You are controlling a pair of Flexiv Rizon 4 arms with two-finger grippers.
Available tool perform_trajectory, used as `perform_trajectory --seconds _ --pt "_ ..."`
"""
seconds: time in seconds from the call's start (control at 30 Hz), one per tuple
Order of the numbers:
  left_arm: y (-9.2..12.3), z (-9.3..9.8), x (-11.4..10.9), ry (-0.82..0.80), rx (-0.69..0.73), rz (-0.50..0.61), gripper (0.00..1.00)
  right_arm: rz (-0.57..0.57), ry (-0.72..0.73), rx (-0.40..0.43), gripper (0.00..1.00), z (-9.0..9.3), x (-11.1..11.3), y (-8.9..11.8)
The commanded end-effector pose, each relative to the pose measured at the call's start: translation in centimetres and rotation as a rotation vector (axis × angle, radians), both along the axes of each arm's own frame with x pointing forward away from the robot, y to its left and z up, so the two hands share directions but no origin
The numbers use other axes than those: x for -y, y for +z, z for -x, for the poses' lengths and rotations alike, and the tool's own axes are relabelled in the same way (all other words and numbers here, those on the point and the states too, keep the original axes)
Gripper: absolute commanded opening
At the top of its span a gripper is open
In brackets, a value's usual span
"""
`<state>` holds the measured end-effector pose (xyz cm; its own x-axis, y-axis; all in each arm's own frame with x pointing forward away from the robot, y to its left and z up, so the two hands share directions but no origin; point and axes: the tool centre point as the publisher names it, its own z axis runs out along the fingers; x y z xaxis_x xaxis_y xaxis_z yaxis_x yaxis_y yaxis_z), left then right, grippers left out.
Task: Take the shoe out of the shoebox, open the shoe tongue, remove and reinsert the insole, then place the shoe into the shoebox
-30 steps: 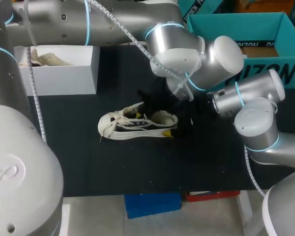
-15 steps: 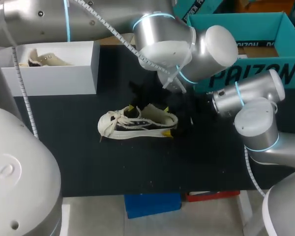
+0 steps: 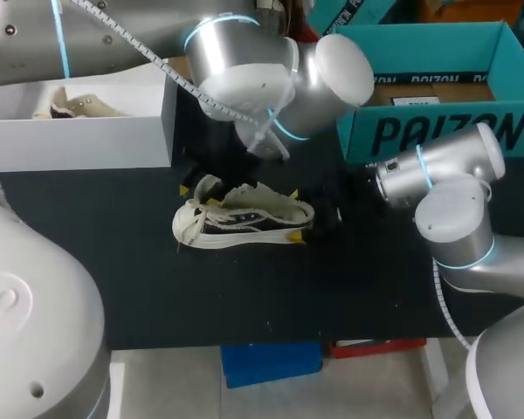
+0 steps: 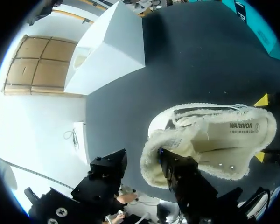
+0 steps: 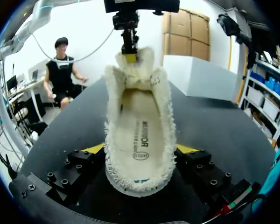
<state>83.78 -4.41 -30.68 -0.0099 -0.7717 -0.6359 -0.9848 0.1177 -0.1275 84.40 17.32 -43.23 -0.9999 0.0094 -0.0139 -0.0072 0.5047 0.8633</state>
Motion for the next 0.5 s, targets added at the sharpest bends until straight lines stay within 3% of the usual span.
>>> perform_trajectory --seconds 0.03,0.5 --pt "0.2 0.3 -2.1 0.0 -0.003 0.075 1.0 0.002 -0.002 -0.001 0.0 -0.1 0.0 -0.2" --pt "-2.6 0.5 -4.1 0.058 -0.019 0.057 1.0 0.002 -0.002 -0.001 0.0 -0.1 0.0 -0.2"
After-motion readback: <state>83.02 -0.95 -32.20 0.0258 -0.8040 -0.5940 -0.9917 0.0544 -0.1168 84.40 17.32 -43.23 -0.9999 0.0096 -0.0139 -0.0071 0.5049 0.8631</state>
